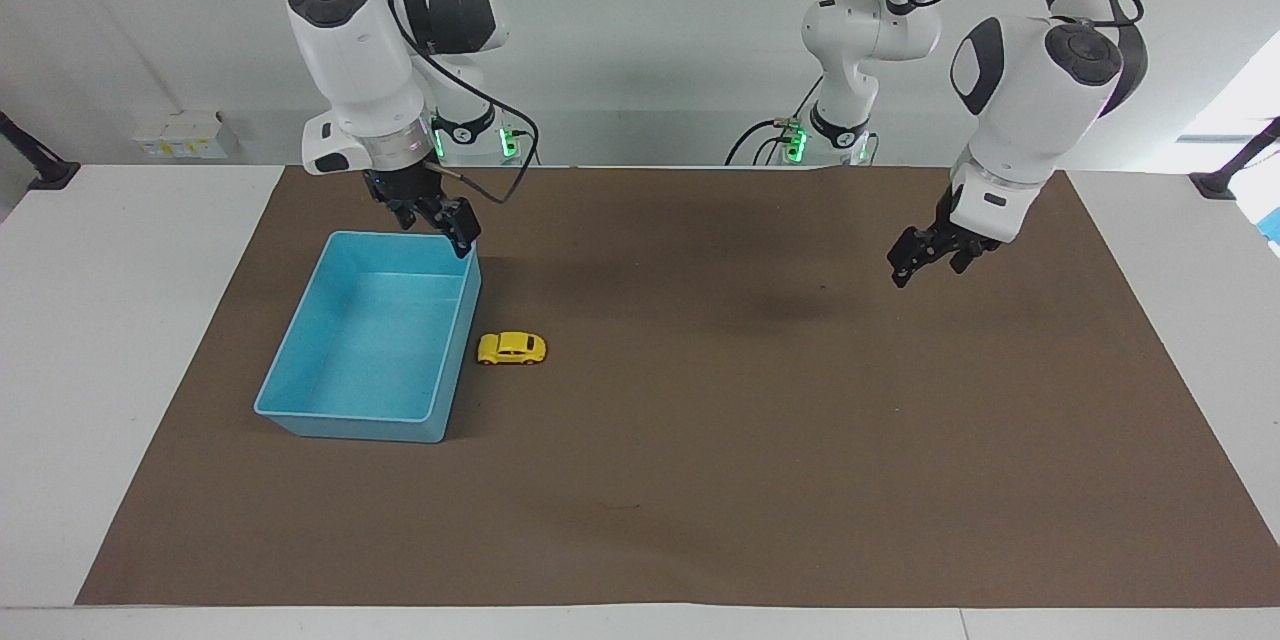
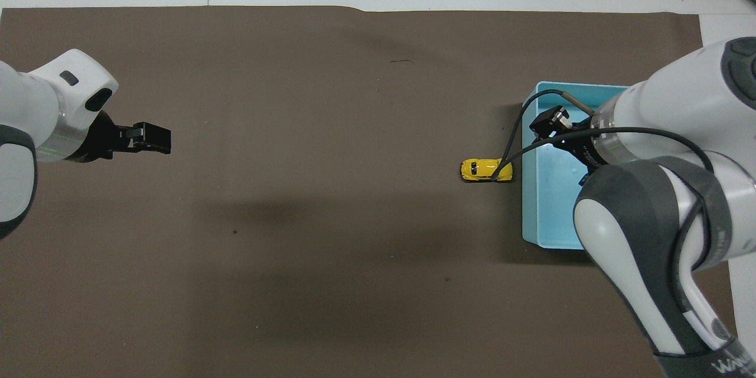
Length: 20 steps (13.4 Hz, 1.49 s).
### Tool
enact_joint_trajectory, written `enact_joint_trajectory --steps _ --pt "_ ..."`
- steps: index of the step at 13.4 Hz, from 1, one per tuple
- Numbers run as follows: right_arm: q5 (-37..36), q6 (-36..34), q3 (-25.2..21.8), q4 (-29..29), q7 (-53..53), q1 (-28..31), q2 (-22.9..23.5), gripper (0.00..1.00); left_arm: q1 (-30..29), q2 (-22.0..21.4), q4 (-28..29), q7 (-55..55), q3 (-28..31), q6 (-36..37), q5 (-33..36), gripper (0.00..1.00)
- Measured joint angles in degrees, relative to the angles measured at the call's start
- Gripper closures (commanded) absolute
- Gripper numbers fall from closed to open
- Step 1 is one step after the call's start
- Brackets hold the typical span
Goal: Wind up and store yellow beetle car
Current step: 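Reach the right gripper to the car while the left gripper withdraws, then grasp the yellow car with the right gripper and lift it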
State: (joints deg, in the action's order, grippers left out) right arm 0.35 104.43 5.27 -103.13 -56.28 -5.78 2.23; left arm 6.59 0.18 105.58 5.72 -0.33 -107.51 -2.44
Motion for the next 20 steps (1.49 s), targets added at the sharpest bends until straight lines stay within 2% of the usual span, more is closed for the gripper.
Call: enact_joint_trajectory --steps 3,9,13,20 --pt "0.03 3.28 0.00 -1.26 -11.15 -1.35 1.61 0.00 -0.15 -1.09 -1.46 -4.40 0.03 3.16 0.37 0.00" --pt "-0.08 11.77 0.01 -5.90 -31.53 -3.41 3.52 0.00 -0.30 -2.02 -7.85 -8.24 0.21 11.09 1.44 0.00" --pt "-0.71 16.76 0.01 -7.52 -38.28 -4.20 6.95 0.00 -0.38 -2.81 -11.43 -8.55 0.69 15.12 1.50 0.00" --pt "-7.12 24.25 0.02 -10.36 -47.67 -6.62 11.78 0.00 -0.40 -3.52 -16.79 -8.62 0.73 21.16 1.50 0.00"
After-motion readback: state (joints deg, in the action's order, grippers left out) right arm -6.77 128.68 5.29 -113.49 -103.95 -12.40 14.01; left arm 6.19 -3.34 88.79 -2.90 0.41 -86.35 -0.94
